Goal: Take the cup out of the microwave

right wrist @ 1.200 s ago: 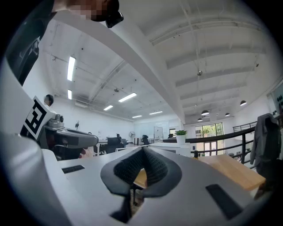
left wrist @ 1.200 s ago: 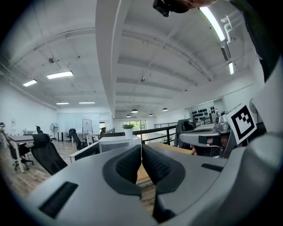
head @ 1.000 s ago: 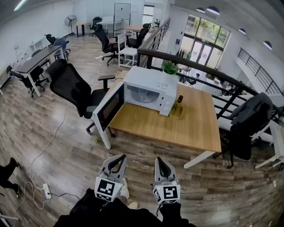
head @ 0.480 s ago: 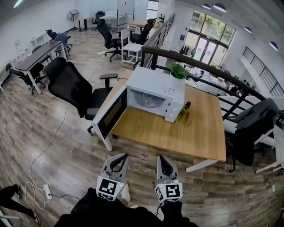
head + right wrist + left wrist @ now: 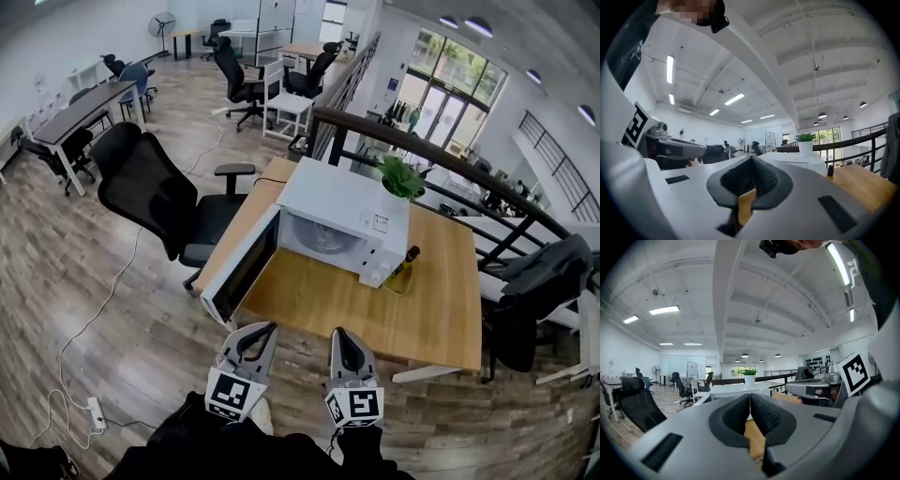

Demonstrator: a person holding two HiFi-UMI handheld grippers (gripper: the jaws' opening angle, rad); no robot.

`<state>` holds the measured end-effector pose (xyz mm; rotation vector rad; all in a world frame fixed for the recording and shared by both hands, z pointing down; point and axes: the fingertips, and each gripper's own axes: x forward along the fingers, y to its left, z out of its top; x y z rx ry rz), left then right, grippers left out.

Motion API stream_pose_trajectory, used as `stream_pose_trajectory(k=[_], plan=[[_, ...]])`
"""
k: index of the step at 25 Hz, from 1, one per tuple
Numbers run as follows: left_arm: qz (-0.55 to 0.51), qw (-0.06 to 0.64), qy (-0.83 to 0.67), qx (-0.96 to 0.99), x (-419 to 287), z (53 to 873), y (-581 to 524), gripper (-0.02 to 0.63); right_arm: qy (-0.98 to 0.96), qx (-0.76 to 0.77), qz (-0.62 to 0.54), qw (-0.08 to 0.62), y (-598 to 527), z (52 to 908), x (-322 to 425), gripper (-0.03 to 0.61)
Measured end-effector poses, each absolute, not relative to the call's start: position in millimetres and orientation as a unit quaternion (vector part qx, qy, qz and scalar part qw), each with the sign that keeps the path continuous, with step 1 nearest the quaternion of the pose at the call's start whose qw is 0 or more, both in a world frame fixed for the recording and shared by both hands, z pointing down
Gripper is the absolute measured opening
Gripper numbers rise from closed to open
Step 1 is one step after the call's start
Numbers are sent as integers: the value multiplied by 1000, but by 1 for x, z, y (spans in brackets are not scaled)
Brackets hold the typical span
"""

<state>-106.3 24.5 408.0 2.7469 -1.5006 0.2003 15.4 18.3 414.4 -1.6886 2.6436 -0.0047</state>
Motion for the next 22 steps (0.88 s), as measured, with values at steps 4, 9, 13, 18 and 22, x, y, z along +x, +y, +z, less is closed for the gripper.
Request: stream_pose_trajectory(k=[4, 9, 13, 18, 22], plan=[[54, -5, -468, 882, -110, 408, -7, 25, 837, -548, 3, 4, -9, 413, 12, 15], [63, 1, -455, 888, -107, 412, -37, 25, 825, -565, -4, 0, -31, 419, 17, 15], [65, 5, -445, 893, -97, 418, -61, 25, 816, -577, -9, -5, -48, 428, 30, 15], [71, 13, -430, 900, -77, 430, -96, 25, 803, -595, -16, -13, -77, 439, 54, 15], [76, 20, -422, 903, -59, 439, -130, 25, 796, -605, -25, -13, -111, 446, 71, 15]])
